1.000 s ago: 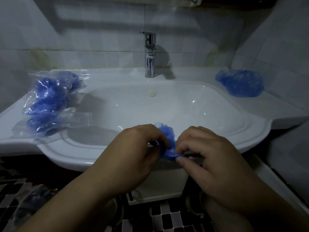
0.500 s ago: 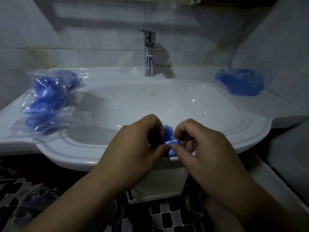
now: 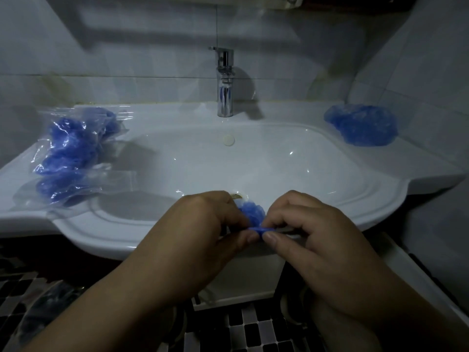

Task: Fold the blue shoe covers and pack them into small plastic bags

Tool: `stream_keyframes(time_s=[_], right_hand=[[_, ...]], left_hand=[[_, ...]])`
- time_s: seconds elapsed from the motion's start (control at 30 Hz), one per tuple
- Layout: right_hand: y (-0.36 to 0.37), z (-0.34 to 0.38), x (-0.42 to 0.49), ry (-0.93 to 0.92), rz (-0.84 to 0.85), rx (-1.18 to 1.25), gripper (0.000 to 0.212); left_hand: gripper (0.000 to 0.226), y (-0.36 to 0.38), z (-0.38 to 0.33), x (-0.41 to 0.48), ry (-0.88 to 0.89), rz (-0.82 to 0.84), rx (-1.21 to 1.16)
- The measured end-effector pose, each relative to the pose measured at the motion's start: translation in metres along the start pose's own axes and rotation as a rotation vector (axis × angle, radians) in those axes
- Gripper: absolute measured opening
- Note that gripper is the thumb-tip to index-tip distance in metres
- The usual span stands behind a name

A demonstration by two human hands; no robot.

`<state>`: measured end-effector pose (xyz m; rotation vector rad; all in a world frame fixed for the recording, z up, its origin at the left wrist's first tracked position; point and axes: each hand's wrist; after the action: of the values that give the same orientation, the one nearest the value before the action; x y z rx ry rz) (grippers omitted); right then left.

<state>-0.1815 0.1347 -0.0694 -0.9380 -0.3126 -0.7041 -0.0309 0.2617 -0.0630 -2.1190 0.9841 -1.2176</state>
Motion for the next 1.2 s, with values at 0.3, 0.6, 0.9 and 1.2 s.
stream_keyframes(time_s=[0.3, 0.6, 0.9, 1.2], right_hand=[[0.012, 0.004, 0.008, 0.229, -0.138, 0.036, 0.014], [0.006, -0.001, 0.004, 0.074, 0.006, -0.161, 0.017], [0.008, 0.004, 0.009, 0.124, 0.008, -0.152, 0.02], [0.021, 0.003, 0.014, 0.093, -0.161, -0.167, 0.009]], left_hand=[[0.013, 0.005, -0.012, 0.002, -0.245, -0.103, -0.084], [0.041, -0.003, -0.004, -0.002, -0.094, 0.013, 0.112], [0.021, 0.001, -0.013, 0.007, -0.275, 0.012, 0.067], [0.04, 0.018, -0.009, 0.023, -0.411, -0.04, 0.211]])
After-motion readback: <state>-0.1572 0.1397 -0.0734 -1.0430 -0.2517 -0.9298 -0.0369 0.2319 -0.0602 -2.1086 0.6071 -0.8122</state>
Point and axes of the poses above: each hand's wrist, its own x-axis towards the middle knuckle, its own y-axis out of the palm, z = x × y, and after that the axes turned 10 degrees about -z, right-handed
